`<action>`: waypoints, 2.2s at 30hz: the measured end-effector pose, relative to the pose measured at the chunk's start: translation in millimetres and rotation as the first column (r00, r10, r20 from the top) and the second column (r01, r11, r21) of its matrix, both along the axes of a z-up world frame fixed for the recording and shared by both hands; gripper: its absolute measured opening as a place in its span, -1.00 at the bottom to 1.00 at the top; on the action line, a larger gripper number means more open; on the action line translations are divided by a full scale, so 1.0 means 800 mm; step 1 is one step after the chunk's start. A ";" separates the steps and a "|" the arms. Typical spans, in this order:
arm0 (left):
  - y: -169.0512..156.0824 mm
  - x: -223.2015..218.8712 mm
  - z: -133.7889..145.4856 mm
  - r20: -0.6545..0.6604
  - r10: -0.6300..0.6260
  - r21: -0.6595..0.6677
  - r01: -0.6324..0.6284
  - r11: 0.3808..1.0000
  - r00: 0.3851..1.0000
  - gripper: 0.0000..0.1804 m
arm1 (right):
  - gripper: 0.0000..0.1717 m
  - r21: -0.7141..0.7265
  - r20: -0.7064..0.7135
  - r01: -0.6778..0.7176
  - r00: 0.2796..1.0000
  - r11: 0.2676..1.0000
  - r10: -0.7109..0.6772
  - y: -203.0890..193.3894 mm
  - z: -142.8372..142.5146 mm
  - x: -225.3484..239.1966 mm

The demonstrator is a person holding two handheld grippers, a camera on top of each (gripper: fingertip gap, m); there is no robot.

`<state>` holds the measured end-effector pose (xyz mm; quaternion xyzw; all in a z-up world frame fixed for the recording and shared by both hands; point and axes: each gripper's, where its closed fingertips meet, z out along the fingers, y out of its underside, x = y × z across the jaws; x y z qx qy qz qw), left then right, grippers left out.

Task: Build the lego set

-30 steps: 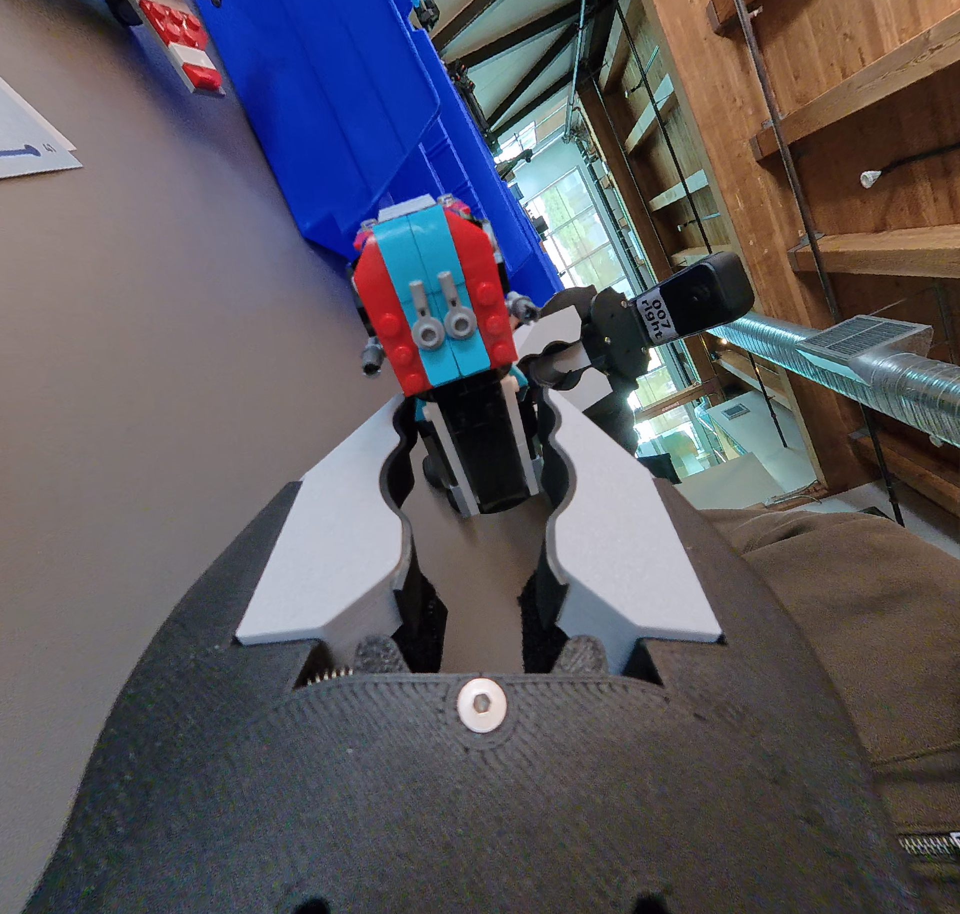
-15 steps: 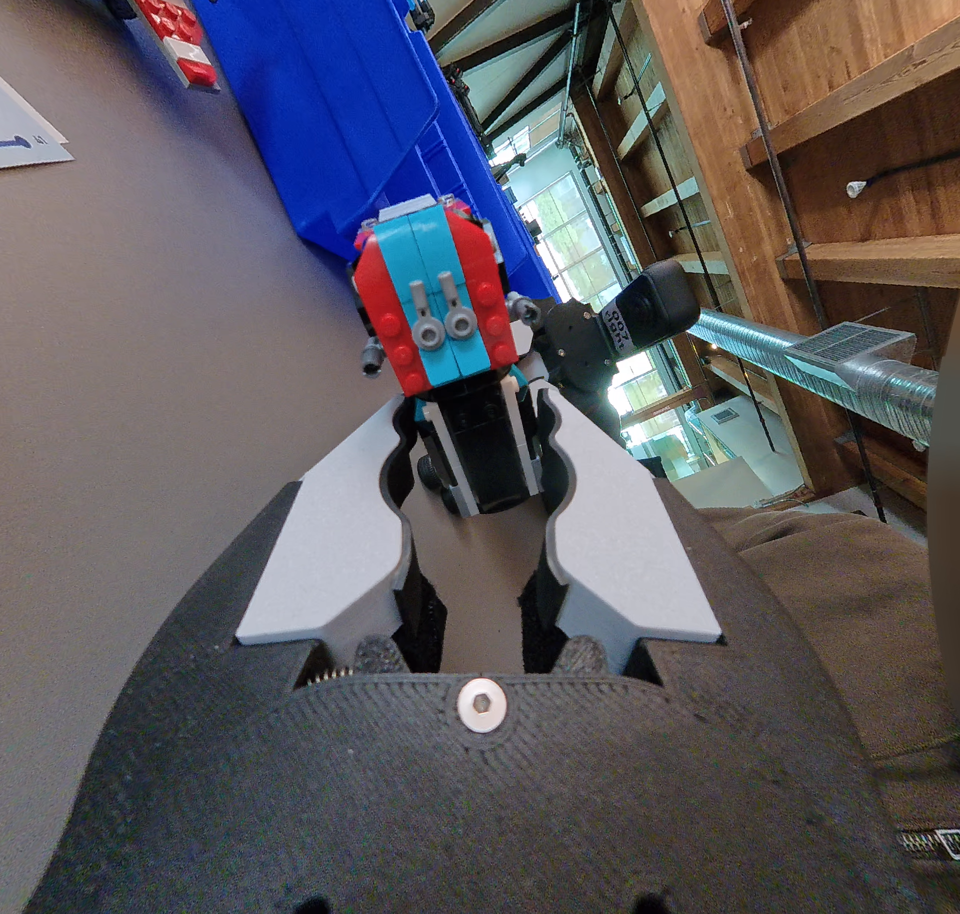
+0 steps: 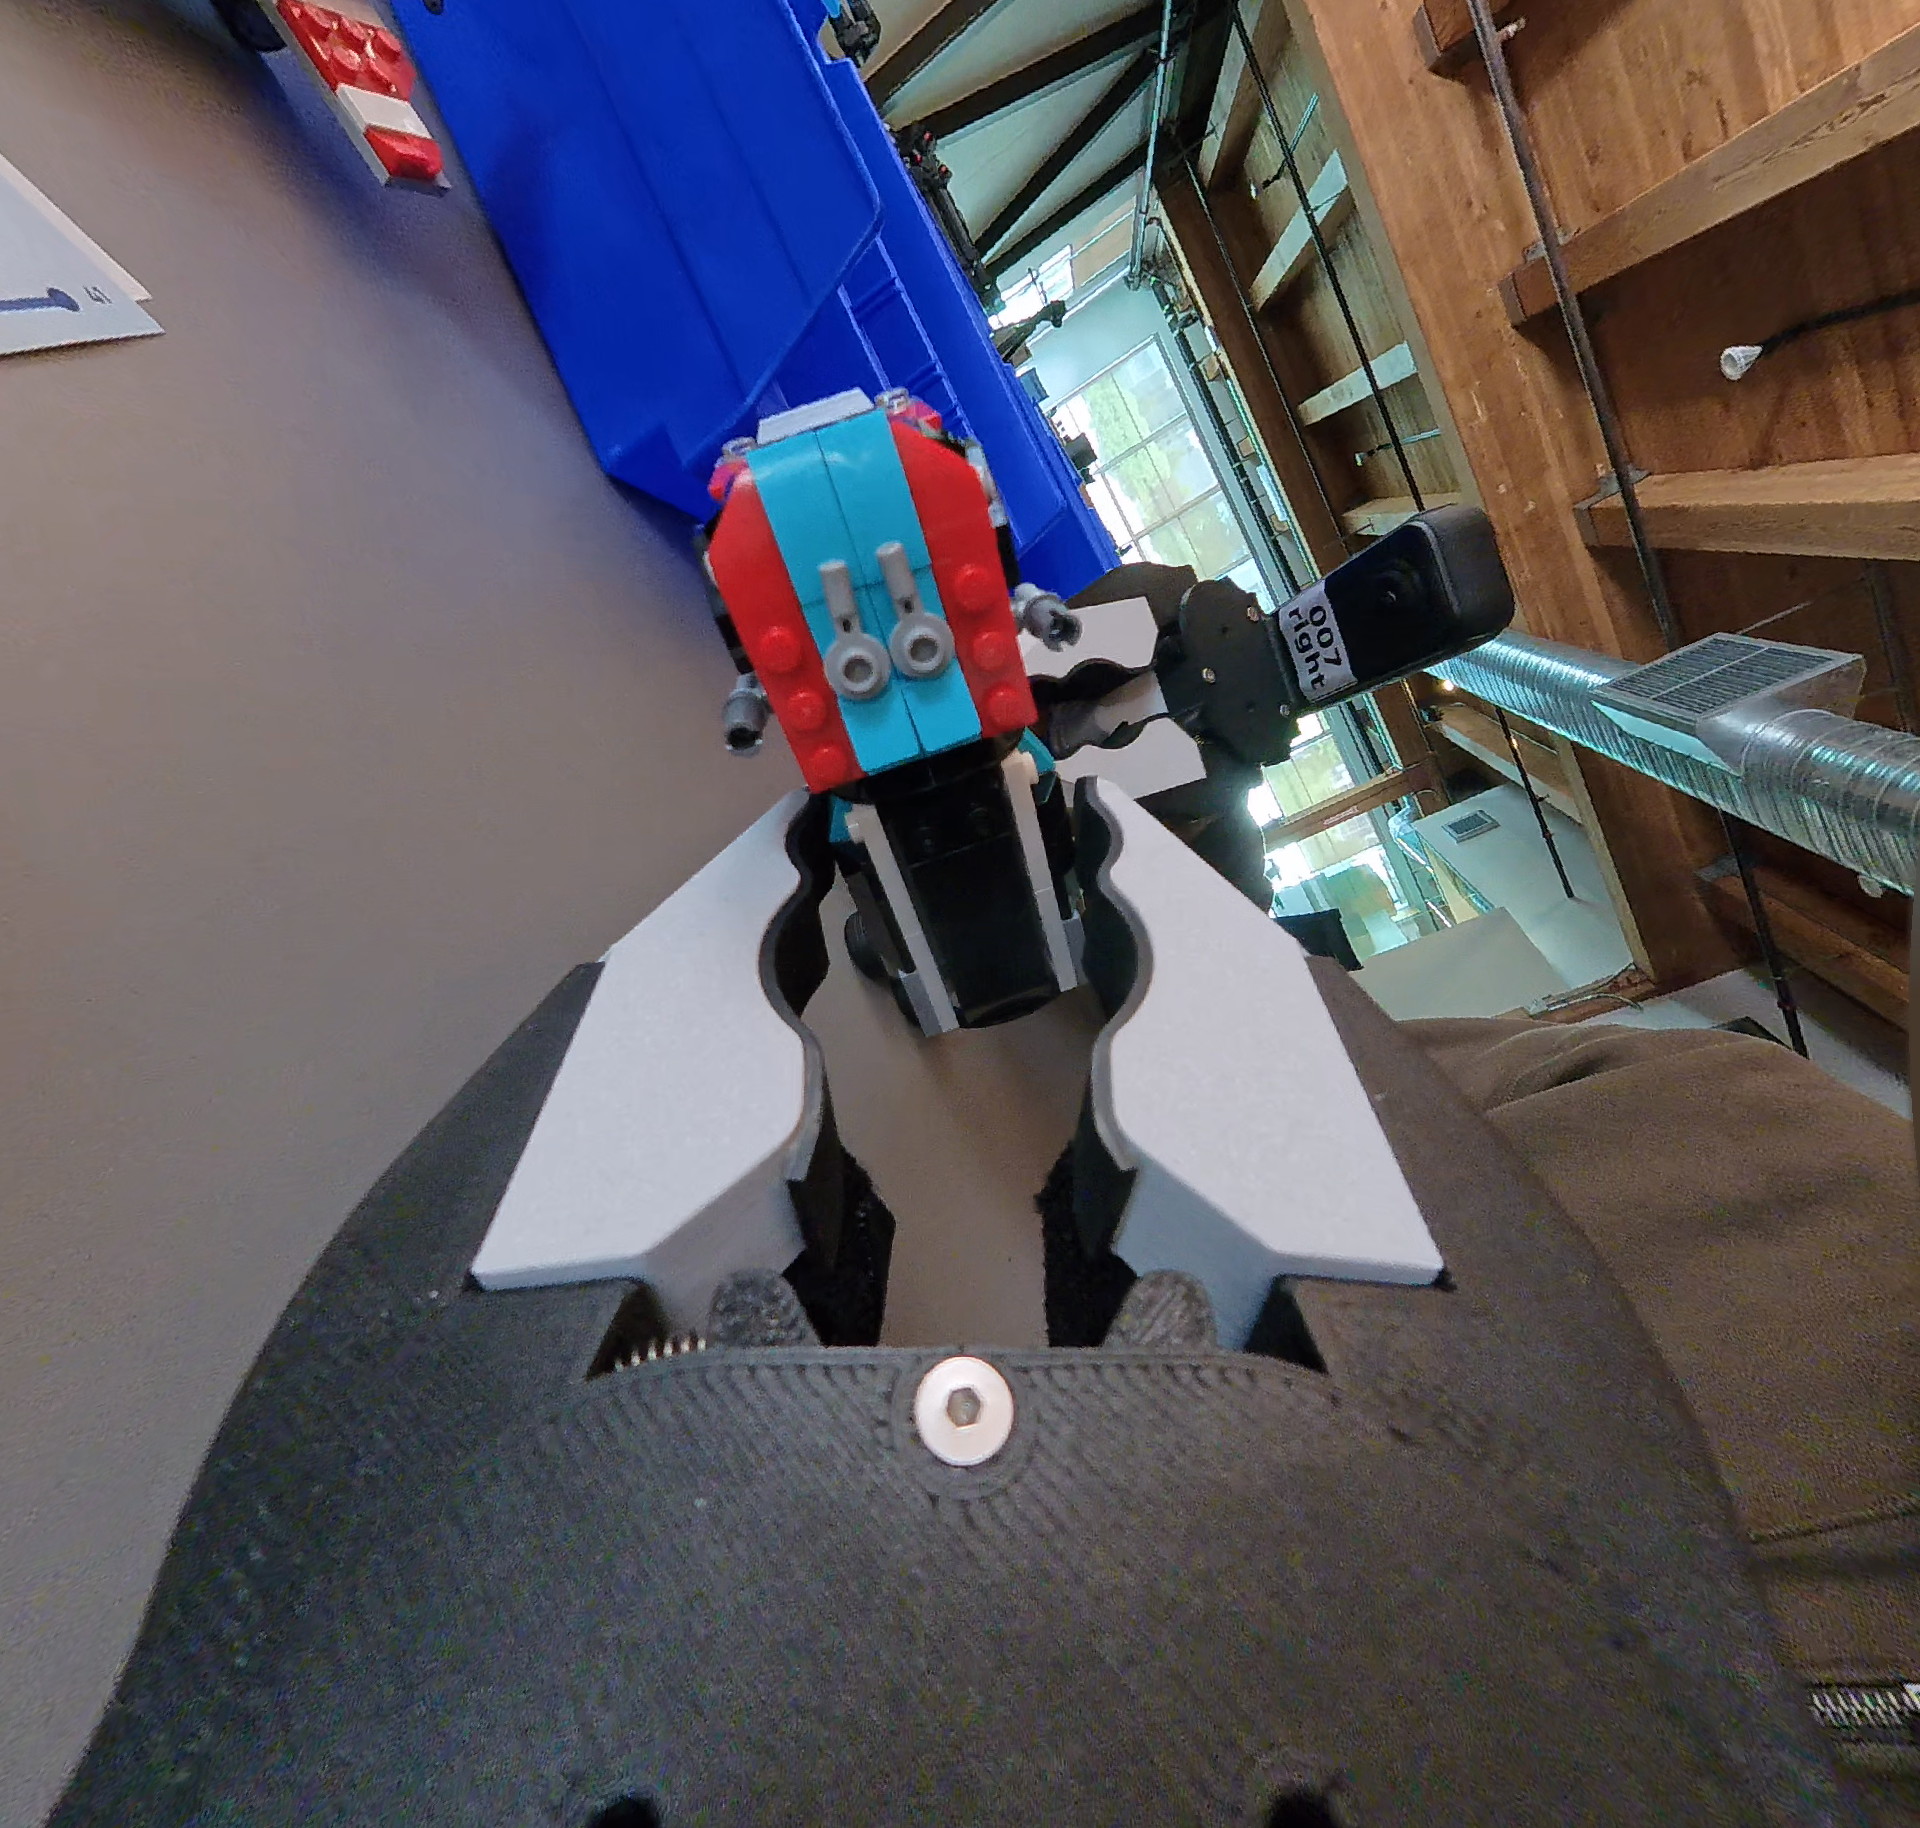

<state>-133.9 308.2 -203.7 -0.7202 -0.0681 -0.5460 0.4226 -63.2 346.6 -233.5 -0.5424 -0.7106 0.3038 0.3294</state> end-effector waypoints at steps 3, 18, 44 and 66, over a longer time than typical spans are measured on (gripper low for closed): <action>0.000 -0.001 0.000 0.003 0.004 -0.001 -0.004 1.000 1.000 -0.48 | -0.76 0.003 0.024 0.009 1.000 1.000 -0.009 0.003 -0.006 0.002; 0.000 0.000 0.000 -0.002 0.005 -0.001 -0.005 1.000 1.000 -0.47 | -0.72 0.029 0.064 0.303 0.950 0.953 -0.304 0.070 -0.009 0.022; 0.001 -0.002 0.001 -0.002 0.013 0.004 -0.013 1.000 1.000 -0.48 | -0.77 0.029 0.055 0.306 0.950 0.951 -0.308 0.065 -0.019 0.006; 0.000 -0.004 0.002 0.008 0.015 0.000 -0.015 1.000 1.000 -0.48 | -0.79 0.001 0.001 0.095 0.995 0.995 -0.095 0.018 -0.005 -0.004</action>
